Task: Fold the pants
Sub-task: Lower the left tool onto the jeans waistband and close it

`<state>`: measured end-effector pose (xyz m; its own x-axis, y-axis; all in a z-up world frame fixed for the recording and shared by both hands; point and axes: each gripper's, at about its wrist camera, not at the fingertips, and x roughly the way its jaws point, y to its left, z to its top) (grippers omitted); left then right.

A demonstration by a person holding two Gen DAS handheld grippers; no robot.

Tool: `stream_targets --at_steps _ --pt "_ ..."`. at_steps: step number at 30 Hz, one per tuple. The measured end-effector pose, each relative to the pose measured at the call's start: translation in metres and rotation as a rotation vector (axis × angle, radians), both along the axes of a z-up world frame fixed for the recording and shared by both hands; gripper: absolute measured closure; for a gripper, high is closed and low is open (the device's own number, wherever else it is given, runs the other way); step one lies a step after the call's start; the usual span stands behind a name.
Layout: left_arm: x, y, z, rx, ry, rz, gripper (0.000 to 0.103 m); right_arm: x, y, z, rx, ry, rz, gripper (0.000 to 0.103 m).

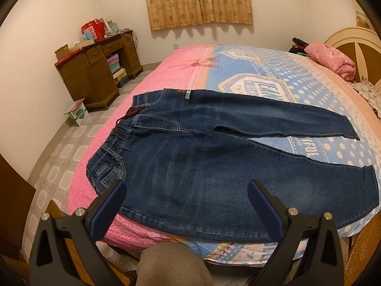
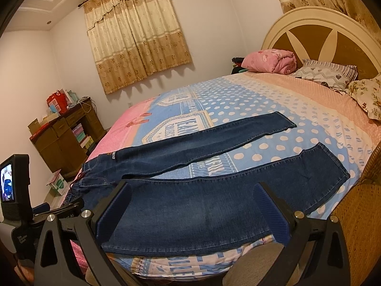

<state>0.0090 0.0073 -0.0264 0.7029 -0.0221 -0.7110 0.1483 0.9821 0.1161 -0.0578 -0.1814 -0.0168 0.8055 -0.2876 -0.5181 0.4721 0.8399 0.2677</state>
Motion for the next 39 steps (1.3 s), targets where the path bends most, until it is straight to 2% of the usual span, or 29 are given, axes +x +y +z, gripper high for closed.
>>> stream_targets --at_steps 11,18,23,28,32,36,39 --pt "0.007 0.001 -0.001 0.015 0.001 0.006 0.000 0.004 -0.010 -0.004 -0.006 0.014 -0.020 0.001" --pt "0.034 -0.001 -0.006 0.046 -0.008 0.027 0.000 0.009 -0.032 -0.010 -0.018 0.035 -0.057 0.001" --pt "0.070 0.001 -0.015 0.084 0.015 0.034 0.000 0.024 -0.060 -0.017 -0.002 0.066 -0.050 0.001" --pt "0.124 0.006 -0.016 0.104 0.008 -0.008 0.000 0.045 -0.089 -0.024 -0.006 0.110 -0.051 0.001" --pt "0.190 0.014 -0.016 0.057 0.039 0.050 0.000 0.060 -0.105 -0.032 0.026 0.109 -0.066 0.001" --pt "0.272 0.015 -0.023 -0.016 0.116 0.203 0.001 0.089 -0.099 -0.055 0.036 0.143 -0.031 0.001" --pt "0.329 0.013 -0.034 -0.065 0.169 0.355 0.008 0.109 -0.092 -0.071 0.046 0.168 0.007 0.001"
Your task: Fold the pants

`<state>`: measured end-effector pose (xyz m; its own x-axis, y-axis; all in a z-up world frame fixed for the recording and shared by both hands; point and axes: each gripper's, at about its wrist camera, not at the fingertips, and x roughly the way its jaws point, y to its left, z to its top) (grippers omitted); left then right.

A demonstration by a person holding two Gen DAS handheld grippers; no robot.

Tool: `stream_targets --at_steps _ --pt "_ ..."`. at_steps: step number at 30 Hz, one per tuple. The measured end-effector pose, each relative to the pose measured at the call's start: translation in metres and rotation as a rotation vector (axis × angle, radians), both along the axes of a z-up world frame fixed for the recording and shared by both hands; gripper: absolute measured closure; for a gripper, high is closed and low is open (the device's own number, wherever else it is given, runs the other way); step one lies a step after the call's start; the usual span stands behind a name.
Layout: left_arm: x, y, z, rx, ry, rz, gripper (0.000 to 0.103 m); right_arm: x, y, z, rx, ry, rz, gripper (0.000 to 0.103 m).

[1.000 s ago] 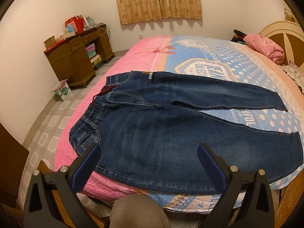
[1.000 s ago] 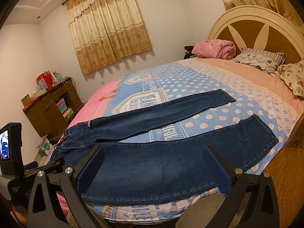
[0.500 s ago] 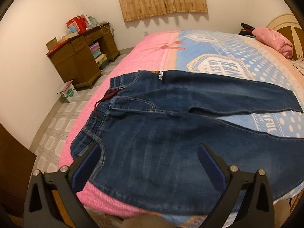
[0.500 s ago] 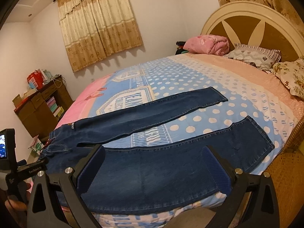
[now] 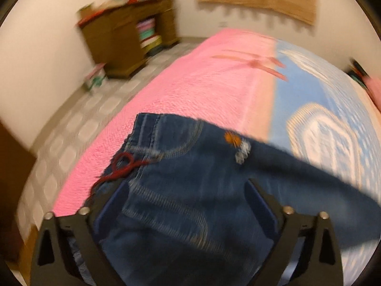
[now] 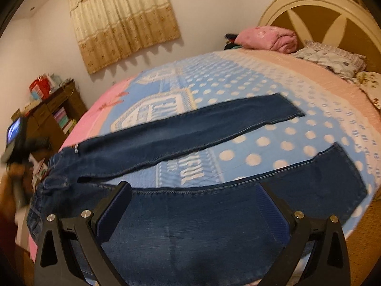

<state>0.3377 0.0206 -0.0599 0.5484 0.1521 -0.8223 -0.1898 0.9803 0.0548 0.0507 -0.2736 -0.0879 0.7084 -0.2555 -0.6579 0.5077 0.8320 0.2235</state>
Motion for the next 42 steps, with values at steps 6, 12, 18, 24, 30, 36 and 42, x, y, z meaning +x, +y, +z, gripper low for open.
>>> stream_targets --at_steps 6,12,18,24,30,36,42 --pt "0.073 -0.012 -0.041 -0.002 0.104 0.217 0.015 0.024 -0.004 -0.028 0.032 0.029 0.035 0.001" --pt "0.111 -0.016 -0.081 -0.036 0.239 0.376 0.014 0.028 -0.014 -0.047 0.057 0.054 0.029 0.001" --pt "0.129 -0.014 -0.103 -0.025 0.285 0.466 0.015 0.026 -0.020 -0.059 0.096 0.063 0.006 0.001" --pt "0.113 0.000 -0.092 -0.100 0.128 0.326 0.075 0.017 -0.022 -0.055 0.088 0.055 -0.003 0.001" --pt "0.065 0.042 -0.068 -0.352 -0.094 0.150 0.091 0.008 -0.032 -0.041 0.064 0.021 -0.035 0.001" --pt "0.008 0.044 -0.046 -0.346 -0.243 0.041 0.094 0.003 -0.026 -0.039 0.080 0.028 -0.046 0.001" --pt "0.002 0.023 -0.036 -0.235 -0.235 -0.056 0.086 0.011 -0.016 -0.037 0.098 0.031 0.000 0.001"
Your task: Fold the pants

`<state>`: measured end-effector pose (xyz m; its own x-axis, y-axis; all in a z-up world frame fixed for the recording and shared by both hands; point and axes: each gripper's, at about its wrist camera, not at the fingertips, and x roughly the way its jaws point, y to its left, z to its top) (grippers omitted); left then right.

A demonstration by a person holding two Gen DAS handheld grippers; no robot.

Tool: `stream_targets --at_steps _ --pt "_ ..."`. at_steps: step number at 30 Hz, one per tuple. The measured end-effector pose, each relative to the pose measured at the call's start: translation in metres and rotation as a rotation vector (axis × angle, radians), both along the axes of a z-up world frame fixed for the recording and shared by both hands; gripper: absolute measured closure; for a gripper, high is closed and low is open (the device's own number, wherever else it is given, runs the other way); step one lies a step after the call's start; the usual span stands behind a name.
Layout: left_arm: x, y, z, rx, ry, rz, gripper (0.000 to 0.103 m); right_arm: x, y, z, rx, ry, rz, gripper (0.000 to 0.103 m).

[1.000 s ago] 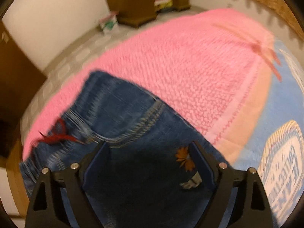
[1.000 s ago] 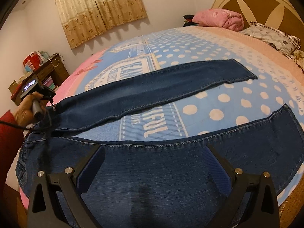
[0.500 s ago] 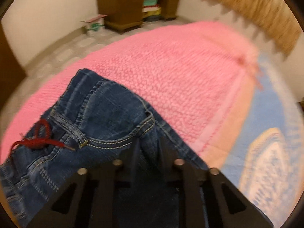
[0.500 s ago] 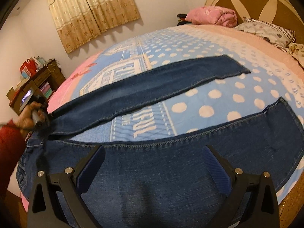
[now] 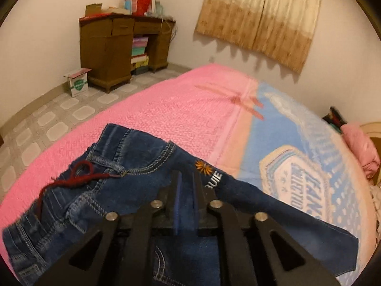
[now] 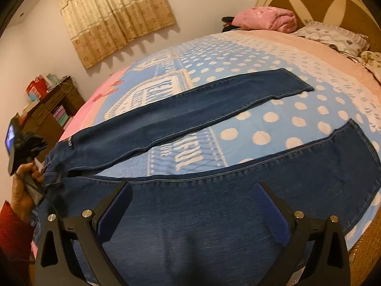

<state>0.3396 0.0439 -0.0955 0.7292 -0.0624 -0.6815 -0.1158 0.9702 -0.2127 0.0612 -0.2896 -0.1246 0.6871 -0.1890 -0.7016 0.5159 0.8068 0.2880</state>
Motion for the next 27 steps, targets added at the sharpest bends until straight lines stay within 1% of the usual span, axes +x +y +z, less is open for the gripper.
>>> stream_targets --at_steps 1,2,3,4,6,7,9,10,12,13,14,15,16,18,19,20,21,22,24,27 --pt "0.016 0.003 0.001 -0.024 0.033 0.012 0.069 0.001 0.002 0.002 -0.006 -0.003 0.007 0.001" --pt "0.015 0.000 0.005 -0.046 0.056 0.020 0.038 0.002 0.004 0.003 -0.014 -0.006 0.008 0.001" --pt "0.033 0.002 0.002 -0.069 0.103 0.044 0.023 0.002 0.006 0.003 -0.019 -0.011 0.008 0.001" --pt "0.042 0.002 0.000 -0.073 0.128 0.076 0.011 0.003 0.007 0.002 -0.016 -0.012 0.007 0.001" --pt "0.059 0.003 -0.006 -0.038 0.175 0.215 0.011 0.008 0.006 -0.005 0.003 0.000 0.012 0.001" --pt "0.072 0.003 -0.012 0.006 0.225 0.324 0.011 0.009 0.006 -0.009 0.011 0.008 0.015 0.001" --pt "0.092 0.006 -0.029 0.071 0.338 0.446 0.011 0.013 0.004 -0.018 0.033 0.030 0.018 0.001" --pt "0.105 0.009 -0.044 0.101 0.418 0.526 0.011 0.014 0.002 -0.022 0.049 0.039 0.017 0.001" --pt "0.119 0.014 -0.067 0.099 0.494 0.599 0.009 0.014 -0.001 -0.027 0.065 0.049 0.011 0.001" --pt "0.125 0.015 -0.074 0.122 0.511 0.619 0.003 0.014 -0.003 -0.029 0.067 0.053 0.008 0.001" --pt "0.129 0.014 -0.076 0.151 0.506 0.630 0.000 0.013 -0.004 -0.030 0.064 0.057 0.008 0.001" --pt "0.130 0.012 -0.076 0.169 0.486 0.630 0.000 0.013 -0.005 -0.030 0.058 0.061 0.008 0.001" --pt "0.129 0.010 -0.079 0.179 0.452 0.614 0.001 0.012 -0.005 -0.031 0.048 0.066 0.006 0.001" --pt "0.126 0.008 -0.081 0.172 0.405 0.569 0.013 0.010 -0.008 -0.033 0.045 0.073 -0.002 0.001" --pt "0.124 0.005 -0.079 0.129 0.348 0.469 0.050 0.010 -0.009 -0.034 0.054 0.074 -0.003 0.001" --pt "0.122 0.004 -0.076 0.151 0.337 0.444 0.066 0.009 -0.011 -0.035 0.065 0.075 -0.005 0.001" --pt "0.114 0.008 -0.071 0.146 0.315 0.439 0.073 0.009 -0.011 -0.036 0.075 0.074 -0.006 0.001" --pt "0.109 0.014 -0.068 0.110 0.295 0.428 0.081 0.008 -0.011 -0.035 0.078 0.071 -0.008 0.001" --pt "0.098 0.032 -0.061 -0.014 0.249 0.384 0.085 0.006 -0.009 -0.031 0.068 0.062 -0.010 0.001" --pt "0.083 0.054 -0.052 -0.138 0.189 0.293 0.090 0.003 -0.007 -0.023 0.050 0.047 -0.005 0.001"
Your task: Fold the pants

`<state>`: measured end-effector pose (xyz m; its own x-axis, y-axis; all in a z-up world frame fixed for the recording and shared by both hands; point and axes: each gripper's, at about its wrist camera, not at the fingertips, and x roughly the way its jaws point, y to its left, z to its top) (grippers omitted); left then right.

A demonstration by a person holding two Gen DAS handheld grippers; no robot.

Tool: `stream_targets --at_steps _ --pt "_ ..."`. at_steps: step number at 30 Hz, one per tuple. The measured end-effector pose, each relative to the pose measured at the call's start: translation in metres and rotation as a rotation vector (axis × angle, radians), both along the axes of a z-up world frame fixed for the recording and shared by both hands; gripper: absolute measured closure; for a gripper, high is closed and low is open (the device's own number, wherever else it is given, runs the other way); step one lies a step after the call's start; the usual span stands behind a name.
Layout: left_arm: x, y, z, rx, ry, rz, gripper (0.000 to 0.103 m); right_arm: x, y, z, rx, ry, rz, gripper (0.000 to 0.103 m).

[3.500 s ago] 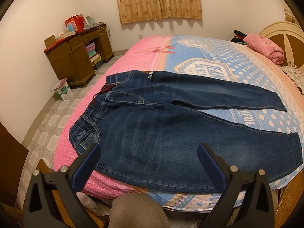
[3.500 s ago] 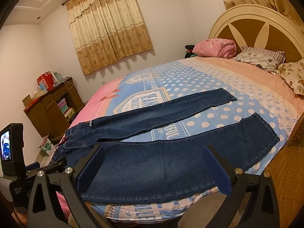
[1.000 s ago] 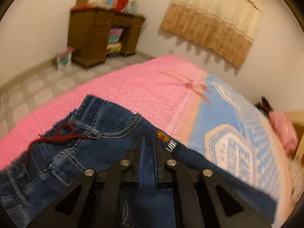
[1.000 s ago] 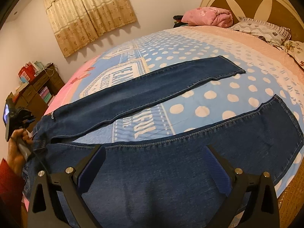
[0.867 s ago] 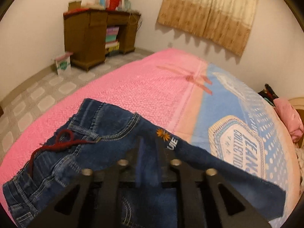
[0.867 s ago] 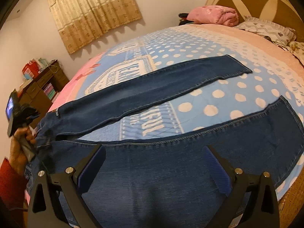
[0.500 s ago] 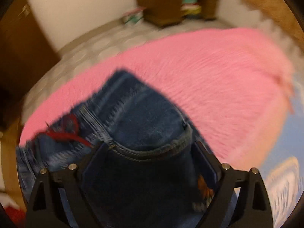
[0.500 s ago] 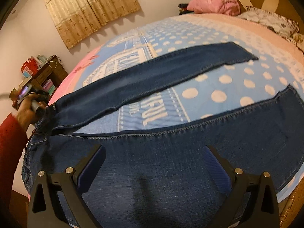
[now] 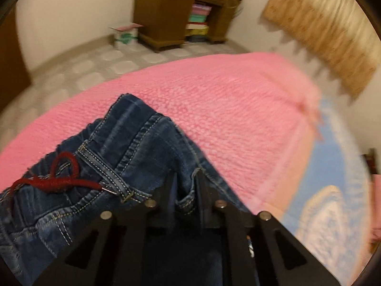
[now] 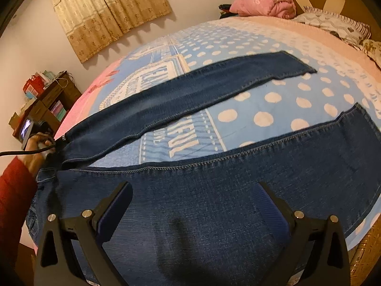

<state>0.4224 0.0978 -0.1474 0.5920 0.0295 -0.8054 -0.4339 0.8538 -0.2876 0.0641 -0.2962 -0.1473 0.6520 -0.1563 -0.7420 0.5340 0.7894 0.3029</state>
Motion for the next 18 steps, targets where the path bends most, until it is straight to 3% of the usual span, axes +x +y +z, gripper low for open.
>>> stream_targets --at_steps 2,4,9,12,15,18 --pt "-0.018 0.010 0.011 -0.069 -0.081 -0.058 0.092 -0.002 0.001 0.007 -0.018 -0.011 -0.003 0.001" --pt "-0.041 0.017 0.023 -0.086 -0.154 -0.104 0.093 -0.005 -0.001 0.011 -0.023 -0.020 -0.009 0.001" --pt "-0.082 0.011 0.044 0.014 -0.265 -0.204 0.096 -0.010 -0.001 0.015 -0.016 -0.024 -0.022 0.001" --pt "-0.105 0.009 0.049 0.035 -0.310 -0.244 0.096 -0.012 0.000 0.018 -0.022 -0.029 -0.026 0.001" --pt "-0.105 0.001 0.055 0.073 -0.297 -0.266 0.096 -0.008 -0.003 0.021 -0.013 -0.032 -0.020 0.001" --pt "-0.074 0.011 0.061 0.096 -0.212 -0.296 0.090 -0.005 -0.001 0.028 -0.033 -0.045 0.006 0.001"
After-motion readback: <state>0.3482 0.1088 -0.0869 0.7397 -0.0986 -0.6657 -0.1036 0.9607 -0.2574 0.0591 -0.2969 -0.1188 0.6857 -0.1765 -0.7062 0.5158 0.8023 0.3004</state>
